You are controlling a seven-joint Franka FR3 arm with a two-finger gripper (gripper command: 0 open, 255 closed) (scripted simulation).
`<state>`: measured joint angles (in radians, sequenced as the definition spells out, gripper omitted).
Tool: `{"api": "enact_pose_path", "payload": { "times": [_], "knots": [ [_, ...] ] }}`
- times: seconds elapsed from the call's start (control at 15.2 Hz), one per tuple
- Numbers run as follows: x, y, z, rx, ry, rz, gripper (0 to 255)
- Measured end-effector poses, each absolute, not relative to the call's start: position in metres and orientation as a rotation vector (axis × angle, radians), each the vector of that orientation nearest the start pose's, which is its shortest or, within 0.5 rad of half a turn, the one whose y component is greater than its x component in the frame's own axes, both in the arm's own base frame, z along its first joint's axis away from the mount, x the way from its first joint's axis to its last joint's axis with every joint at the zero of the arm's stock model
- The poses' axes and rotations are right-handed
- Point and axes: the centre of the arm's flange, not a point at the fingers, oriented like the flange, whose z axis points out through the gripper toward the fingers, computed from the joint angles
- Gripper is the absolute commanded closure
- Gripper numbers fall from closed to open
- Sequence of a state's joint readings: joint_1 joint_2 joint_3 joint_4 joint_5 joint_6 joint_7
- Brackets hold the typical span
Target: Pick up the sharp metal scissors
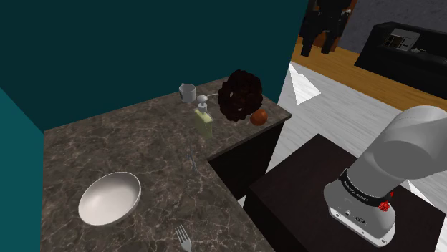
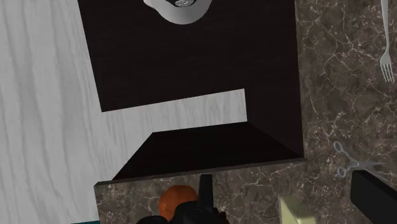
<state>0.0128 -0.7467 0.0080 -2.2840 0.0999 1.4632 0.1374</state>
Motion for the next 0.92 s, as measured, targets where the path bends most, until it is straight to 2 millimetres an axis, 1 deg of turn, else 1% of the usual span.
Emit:
{"api": "enact_pose_path", "payload": {
  "times": [0.07,0.2,0.4,0.53,0.92],
  "knots": [
    [0.306,0.019,0.604,-3.046,0.171,0.124,0],
    [0.312,0.028,0.595,-3.050,0.168,0.125,0],
    [0.329,0.053,0.568,-3.059,0.162,0.127,0],
    [0.339,0.066,0.549,-3.065,0.158,0.127,0],
    [0.376,0.118,0.496,-3.082,0.146,0.126,0]
  ]
}}
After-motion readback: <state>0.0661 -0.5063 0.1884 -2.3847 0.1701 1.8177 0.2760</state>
